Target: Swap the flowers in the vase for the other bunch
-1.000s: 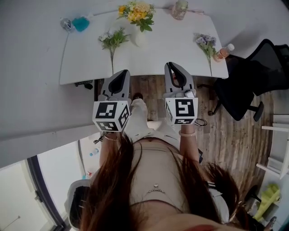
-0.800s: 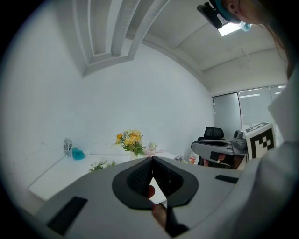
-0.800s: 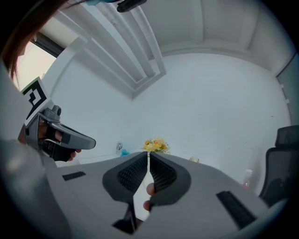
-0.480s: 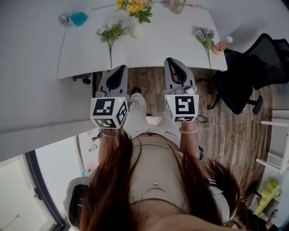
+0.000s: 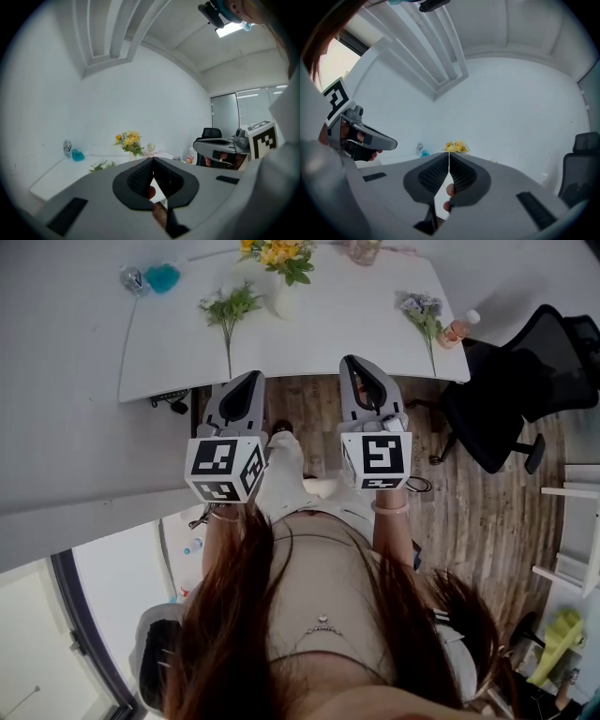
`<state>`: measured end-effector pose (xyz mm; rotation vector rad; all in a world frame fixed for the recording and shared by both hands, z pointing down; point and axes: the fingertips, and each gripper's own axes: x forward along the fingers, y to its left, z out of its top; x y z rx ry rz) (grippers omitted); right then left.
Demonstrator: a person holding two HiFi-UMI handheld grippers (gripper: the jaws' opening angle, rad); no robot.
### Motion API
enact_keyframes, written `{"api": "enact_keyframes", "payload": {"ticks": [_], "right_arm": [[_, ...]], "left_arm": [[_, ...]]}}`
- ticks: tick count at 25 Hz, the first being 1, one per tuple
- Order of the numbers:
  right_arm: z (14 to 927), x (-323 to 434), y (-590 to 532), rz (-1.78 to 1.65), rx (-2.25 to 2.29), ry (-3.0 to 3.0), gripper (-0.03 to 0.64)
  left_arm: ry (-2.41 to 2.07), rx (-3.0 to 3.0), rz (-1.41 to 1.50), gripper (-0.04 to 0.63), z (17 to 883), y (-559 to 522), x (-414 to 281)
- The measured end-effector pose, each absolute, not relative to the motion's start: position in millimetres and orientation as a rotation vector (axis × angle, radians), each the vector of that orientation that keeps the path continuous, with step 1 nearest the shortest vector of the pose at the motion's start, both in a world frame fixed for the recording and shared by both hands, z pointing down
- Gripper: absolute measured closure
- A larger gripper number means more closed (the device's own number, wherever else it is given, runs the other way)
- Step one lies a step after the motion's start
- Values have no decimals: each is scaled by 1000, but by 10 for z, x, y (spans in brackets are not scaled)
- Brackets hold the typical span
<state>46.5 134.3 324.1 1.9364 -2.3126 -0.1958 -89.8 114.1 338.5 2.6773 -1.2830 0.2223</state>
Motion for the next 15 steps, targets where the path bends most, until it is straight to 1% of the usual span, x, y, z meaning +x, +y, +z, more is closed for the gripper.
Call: {"api": "enact_keyframes", "payload": {"ticks": [15], "right_arm": [[3276,339,1328,-209,1894,-2310,586]], "left_arm": [[-1291,2664,222,592,3433,1117,-979]]}}
